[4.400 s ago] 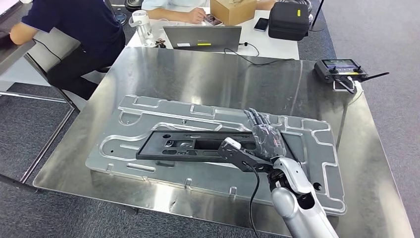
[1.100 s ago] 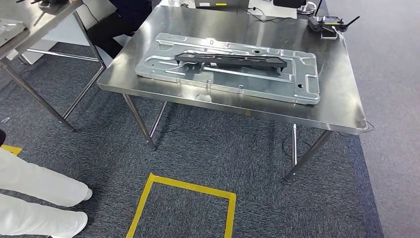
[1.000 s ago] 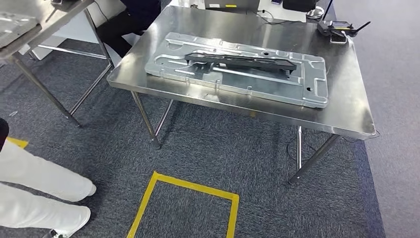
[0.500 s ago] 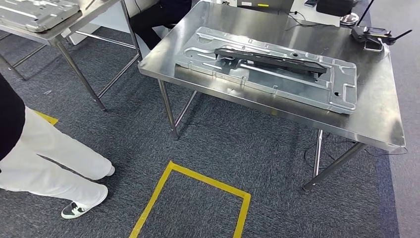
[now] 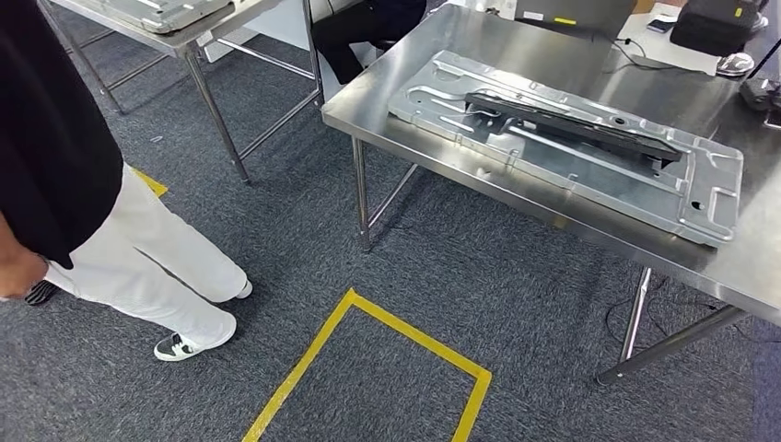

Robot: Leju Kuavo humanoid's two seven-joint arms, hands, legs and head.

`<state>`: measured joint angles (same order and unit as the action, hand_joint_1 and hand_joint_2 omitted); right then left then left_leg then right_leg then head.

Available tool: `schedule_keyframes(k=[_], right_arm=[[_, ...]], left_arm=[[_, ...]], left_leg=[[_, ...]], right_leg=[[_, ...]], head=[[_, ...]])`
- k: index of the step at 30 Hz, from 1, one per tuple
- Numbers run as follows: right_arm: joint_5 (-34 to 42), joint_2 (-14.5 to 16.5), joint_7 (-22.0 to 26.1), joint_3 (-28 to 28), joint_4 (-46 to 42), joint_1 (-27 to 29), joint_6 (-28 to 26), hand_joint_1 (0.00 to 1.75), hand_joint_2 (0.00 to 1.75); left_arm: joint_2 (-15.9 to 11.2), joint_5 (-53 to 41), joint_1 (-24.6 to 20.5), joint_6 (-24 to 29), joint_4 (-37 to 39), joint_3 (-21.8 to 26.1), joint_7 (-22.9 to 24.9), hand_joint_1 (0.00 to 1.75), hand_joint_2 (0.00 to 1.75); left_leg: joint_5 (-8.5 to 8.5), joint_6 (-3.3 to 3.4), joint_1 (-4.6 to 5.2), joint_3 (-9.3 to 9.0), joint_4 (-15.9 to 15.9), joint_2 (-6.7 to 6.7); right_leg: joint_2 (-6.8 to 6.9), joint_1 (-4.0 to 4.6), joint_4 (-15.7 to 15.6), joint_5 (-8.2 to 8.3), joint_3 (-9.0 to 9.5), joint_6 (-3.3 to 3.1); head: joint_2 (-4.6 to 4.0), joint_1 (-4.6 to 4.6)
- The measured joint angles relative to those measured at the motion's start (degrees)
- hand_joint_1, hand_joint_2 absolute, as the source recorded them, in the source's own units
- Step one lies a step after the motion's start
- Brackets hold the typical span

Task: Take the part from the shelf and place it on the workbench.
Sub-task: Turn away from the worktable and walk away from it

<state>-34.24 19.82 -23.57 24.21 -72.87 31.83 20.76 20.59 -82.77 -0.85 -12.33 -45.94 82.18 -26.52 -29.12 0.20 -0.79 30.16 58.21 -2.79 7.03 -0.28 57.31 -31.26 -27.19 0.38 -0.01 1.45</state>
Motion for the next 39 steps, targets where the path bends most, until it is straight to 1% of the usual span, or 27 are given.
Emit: schedule_keyframes(k=[1,3,5,6,7,8,9,11,12,14,16,18,20,21,22,23,24,27,29,30,31,33,35,36,37,38,39], right_arm=[[0.18,0.00,-0.07,0.08,-0.26,0.01,-0.19,0.00,0.00],[0.38,0.00,-0.14,0.34,-0.65,0.11,-0.34,0.00,0.00],[0.46,0.00,-0.03,0.74,-0.79,0.30,-0.37,0.00,0.00],[0.40,0.00,0.16,0.98,-0.81,0.40,-0.39,0.00,0.00],[0.22,0.00,0.47,1.25,-0.84,0.46,-0.41,0.00,0.00],[-0.08,0.00,0.93,1.57,-0.86,0.48,-0.41,0.00,0.00],[-0.54,0.00,1.53,1.96,-0.89,0.47,-0.34,0.00,0.00],[-1.84,-0.01,3.06,2.84,-0.91,0.32,0.05,0.00,0.00],[-2.65,-0.01,3.95,3.37,-0.90,0.19,0.35,0.00,0.00],[-4.21,0.00,5.79,4.43,-0.86,-0.17,0.84,0.00,0.00],[-5.51,0.02,7.79,5.39,-0.79,-0.68,0.97,0.00,0.00],[-6.87,0.03,10.57,6.29,-0.69,-1.24,0.72,0.00,0.00],[-8.27,0.06,13.90,7.22,-0.53,-1.58,-0.14,0.00,0.00],[-8.91,0.08,15.35,7.69,-0.44,-1.75,-0.78,0.00,0.00],[-9.51,0.09,16.54,8.14,-0.33,-1.98,-1.49,0.00,0.00],[-10.06,0.10,17.39,8.56,-0.22,-2.29,-2.19,0.00,0.00],[-10.60,0.10,18.00,8.97,-0.08,-2.69,-2.93,0.00,0.00],[-12.52,0.12,19.65,10.24,0.48,-4.08,-4.78,0.00,0.00],[-14.09,0.13,21.44,11.32,0.90,-5.20,-5.67,0.00,0.00],[-14.87,0.13,22.51,11.95,1.16,-5.89,-6.14,0.00,0.00],[-15.59,0.13,23.58,12.53,1.44,-6.64,-6.60,0.00,0.00],[-16.93,0.13,25.58,13.82,2.21,-7.93,-7.55,0.00,0.00],[-17.93,0.13,26.77,15.12,3.13,-8.76,-8.25,0.00,0.00],[-18.31,0.13,27.05,15.73,3.58,-9.06,-8.46,0.00,0.00],[-18.66,0.13,27.19,16.28,4.01,-9.32,-8.57,0.00,0.00],[-18.98,0.13,27.29,16.78,4.40,-9.59,-8.62,0.00,0.00],[-19.27,0.13,27.35,17.24,4.79,-9.89,-8.63,0.00,0.00]], left_arm=[[0.01,0.00,0.13,0.18,0.01,0.01,-0.08,0.00,0.00],[0.03,-0.01,0.16,0.37,0.02,0.01,-0.19,0.00,0.00],[0.04,-0.02,-0.04,0.46,0.02,0.00,-0.38,0.00,0.00],[0.04,-0.04,-0.12,0.51,0.02,0.01,-0.58,0.00,0.00],[0.04,-0.09,-0.13,0.56,0.02,0.01,-0.84,0.00,0.00],[0.04,-0.18,-0.10,0.61,0.02,0.02,-1.12,0.00,0.00],[0.04,-0.32,-0.06,0.68,0.02,0.02,-1.38,0.00,0.00],[0.06,-0.63,-0.08,0.83,0.02,0.02,-1.89,0.00,0.00],[0.07,-0.83,-0.18,0.89,0.03,0.01,-2.12,0.00,0.00],[0.10,-1.09,-0.28,0.99,0.04,0.00,-2.43,0.00,0.00],[0.10,-1.23,-0.15,1.09,0.05,0.01,-2.62,0.00,0.00],[0.09,-1.25,0.03,1.23,0.08,0.02,-2.74,0.00,0.00],[0.09,-1.18,-0.03,1.42,0.10,0.02,-2.77,0.00,0.00],[0.09,-1.01,-0.08,1.48,0.11,0.02,-2.75,0.00,0.00],[0.09,-0.79,-0.07,1.51,0.12,0.02,-2.72,0.00,0.00],[0.09,-0.53,0.04,1.45,0.13,0.02,-2.70,0.00,0.00],[0.06,-0.32,0.22,1.14,0.11,0.01,-2.75,0.00,0.00],[-0.11,-0.49,0.52,-1.91,-0.69,0.00,-3.19,0.00,0.00],[-0.15,-1.04,0.52,-4.04,-1.54,0.00,-3.54,0.00,0.00],[-0.16,-1.29,0.60,-4.62,-1.88,0.01,-3.69,0.00,0.00],[-0.17,-1.45,0.70,-4.78,-2.17,0.01,-3.83,0.00,0.00],[-0.20,-1.60,0.76,-4.76,-2.58,0.02,-3.97,0.00,0.00],[-0.23,-1.75,0.59,-4.67,-2.80,0.02,-4.02,0.00,0.00],[-0.24,-1.93,0.53,-4.63,-2.84,0.02,-4.05,0.00,0.00],[-0.24,-2.16,0.51,-4.60,-2.85,0.02,-4.07,0.00,0.00],[-0.24,-2.38,0.54,-4.56,-2.85,0.02,-4.09,0.00,0.00],[-0.24,-2.58,0.58,-4.51,-2.85,0.02,-4.10,0.00,0.00]], left_leg=[[0.18,0.43,-0.03,0.07,-0.17,0.46],[0.71,1.31,-0.21,0.17,-0.57,1.38],[1.09,1.92,-0.24,0.46,-0.66,2.38],[1.20,2.09,-0.18,0.66,-0.60,2.98],[1.27,2.17,-0.13,0.83,-0.52,3.65],[1.31,2.21,-0.10,0.93,-0.40,4.42],[1.31,2.18,-0.09,0.97,-0.23,5.23],[1.27,1.99,-0.04,1.07,0.12,6.83],[1.23,1.77,0.03,1.20,0.36,7.53],[1.44,1.06,0.05,1.68,0.54,8.71],[1.72,0.30,-0.07,2.13,0.55,9.50],[0.44,-0.17,0.03,3.08,2.37,7.47],[-3.13,-0.55,0.08,5.72,8.24,4.41],[-4.99,-0.76,0.02,7.43,11.97,3.72],[-6.04,-0.94,-0.06,8.65,14.81,3.43],[-6.05,-1.06,-0.14,8.97,15.88,3.25],[-5.00,-1.15,-0.24,8.12,14.67,2.99],[-0.49,-0.97,-0.31,1.95,3.46,0.50],[0.00,-0.37,-0.01,0.57,0.37,-0.26],[0.10,0.01,0.17,0.68,0.37,0.27],[0.27,0.46,0.14,0.67,0.19,0.69],[0.82,1.37,0.01,0.59,-0.31,1.58],[1.29,2.03,0.02,0.74,-0.58,2.60],[1.41,2.22,0.13,0.92,-0.55,3.22],[1.46,2.31,0.25,1.05,-0.52,3.91],[1.49,2.35,0.34,1.10,-0.47,4.67],[1.50,2.36,0.41,1.07,-0.40,5.45]], right_leg=[[-0.26,-0.14,0.13,-0.17,0.07,0.36],[-3.00,-0.44,2.38,-2.14,-0.80,1.00],[-6.07,-0.56,8.66,-6.08,-3.72,1.27],[-6.56,-0.55,12.37,-7.72,-5.49,1.28],[-6.73,-0.54,15.02,-8.36,-6.80,1.28],[-6.83,-0.53,15.75,-7.74,-7.23,1.24],[-7.00,-0.54,14.25,-6.01,-6.63,1.14],[-8.64,-0.57,6.89,-1.66,-3.37,0.70],[-9.72,-0.59,3.65,-0.45,-2.04,0.48],[-10.87,-0.49,1.09,-0.10,-1.12,0.14],[-9.78,-0.53,0.74,0.24,-1.16,-0.33],[-8.38,-0.78,0.26,0.65,-1.14,-1.14],[-6.75,-0.80,0.06,0.83,-1.28,-1.66],[-5.88,-0.72,0.09,0.83,-1.38,-1.76],[-5.00,-0.65,0.12,0.82,-1.46,-1.77],[-4.18,-0.62,0.17,0.81,-1.53,-1.76],[-3.41,-0.62,0.22,0.79,-1.57,-1.72],[-1.59,-0.52,0.53,0.48,-1.43,-1.10],[-0.86,-0.30,0.66,0.31,-1.25,-0.32],[-0.55,-0.30,0.59,0.32,-1.10,0.08],[-0.53,-0.40,0.56,0.30,-0.98,0.49],[-2.61,-0.67,2.06,-1.14,-1.45,1.12],[-5.63,-0.82,7.85,-4.90,-4.04,1.34],[-6.35,-0.82,11.73,-6.75,-5.89,1.32],[-6.65,-0.79,14.83,-7.73,-7.41,1.28],[-6.78,-0.74,16.17,-7.50,-8.15,1.18],[-6.93,-0.66,15.27,-6.07,-7.89,0.98]], head=[[-0.01,0.00],[-0.01,0.00],[-0.01,-0.01],[0.00,-0.01],[0.01,-0.01],[0.00,-0.01],[0.00,-0.01],[-0.01,-0.01],[-0.01,-0.01],[-0.01,0.01],[-0.01,0.02],[-0.01,0.09],[-0.01,0.20],[-0.01,0.25],[-0.01,0.25],[-0.01,0.25],[-0.01,0.25],[0.00,0.23],[-0.01,0.17],[-0.01,0.16],[-0.01,0.16],[-0.01,0.16],[-0.01,0.14],[-0.01,0.14],[-0.01,0.14],[-0.01,0.14],[-0.01,0.14]])
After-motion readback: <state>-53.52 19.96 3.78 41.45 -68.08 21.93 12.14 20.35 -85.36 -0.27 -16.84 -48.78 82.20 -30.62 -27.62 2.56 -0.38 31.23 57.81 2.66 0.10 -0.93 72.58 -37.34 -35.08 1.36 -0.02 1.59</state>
